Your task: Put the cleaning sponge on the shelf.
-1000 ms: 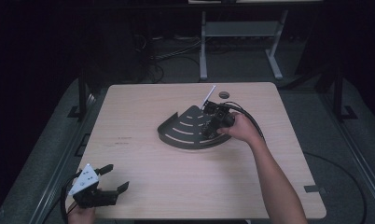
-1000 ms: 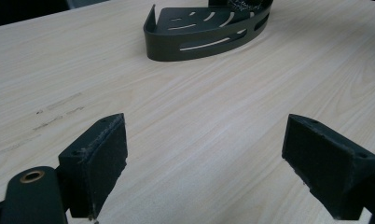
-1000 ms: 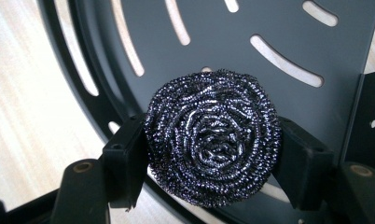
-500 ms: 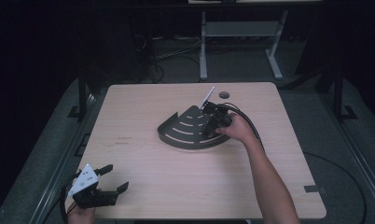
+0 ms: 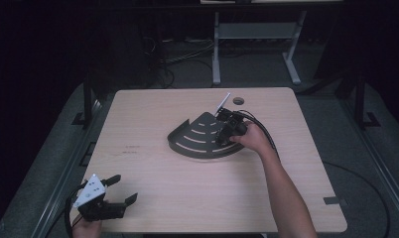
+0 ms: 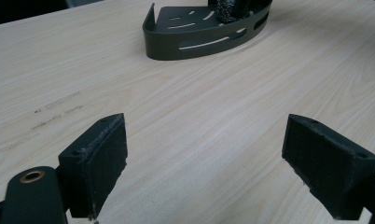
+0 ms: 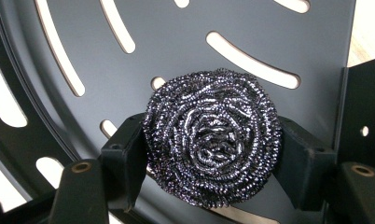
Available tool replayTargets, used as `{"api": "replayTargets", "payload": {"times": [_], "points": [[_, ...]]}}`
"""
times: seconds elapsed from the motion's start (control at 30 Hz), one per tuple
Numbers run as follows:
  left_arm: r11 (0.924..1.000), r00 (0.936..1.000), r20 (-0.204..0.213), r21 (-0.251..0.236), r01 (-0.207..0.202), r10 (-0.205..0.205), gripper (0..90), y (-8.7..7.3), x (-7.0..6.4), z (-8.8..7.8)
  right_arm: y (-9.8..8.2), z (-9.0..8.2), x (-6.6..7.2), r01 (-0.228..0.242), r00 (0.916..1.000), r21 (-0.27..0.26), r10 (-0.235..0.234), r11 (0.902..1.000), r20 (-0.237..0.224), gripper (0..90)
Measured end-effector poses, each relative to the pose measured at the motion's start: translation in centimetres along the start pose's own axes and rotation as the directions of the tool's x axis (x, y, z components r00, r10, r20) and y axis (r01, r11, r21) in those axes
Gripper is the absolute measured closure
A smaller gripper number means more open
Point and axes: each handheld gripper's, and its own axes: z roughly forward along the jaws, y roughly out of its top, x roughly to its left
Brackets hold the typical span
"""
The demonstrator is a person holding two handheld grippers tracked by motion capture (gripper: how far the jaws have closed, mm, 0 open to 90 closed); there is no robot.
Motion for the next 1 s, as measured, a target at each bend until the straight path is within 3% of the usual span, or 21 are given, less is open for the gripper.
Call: {"api": "replayTargets", "payload": {"times": [0.17, 0.43, 0.7, 1.0], "points": [[1.0000, 1.0000, -0.002, -0.001, 0.004, -0.004, 13.3, 0.0, 0.0, 0.0, -0.1, 0.0, 0.0, -0.002, 1.0000, 0.000, 0.002, 1.0000, 0.000, 29.9], [1.0000, 1.0000, -0.003, -0.001, 0.006, -0.006, 13.3, 0.0, 0.1, 0.1, -0.3, -0.9, 0.4, 0.006, 1.0000, -0.028, -0.007, 0.9996, -0.007, 18.3], [1.0000, 1.0000, -0.003, 0.004, 0.004, -0.004, 13.3, 0.0, 0.0, 0.1, -1.0, -2.6, 1.1, 0.027, 0.9996, -0.052, -0.027, 0.9983, -0.007, 17.6], [1.0000, 1.0000, -0.003, 0.000, 0.003, -0.003, 13.3, 0.0, -0.1, 0.1, -3.1, -4.2, 1.9, 0.028, 0.9992, -0.088, -0.031, 0.9958, -0.027, 17.2]]}}
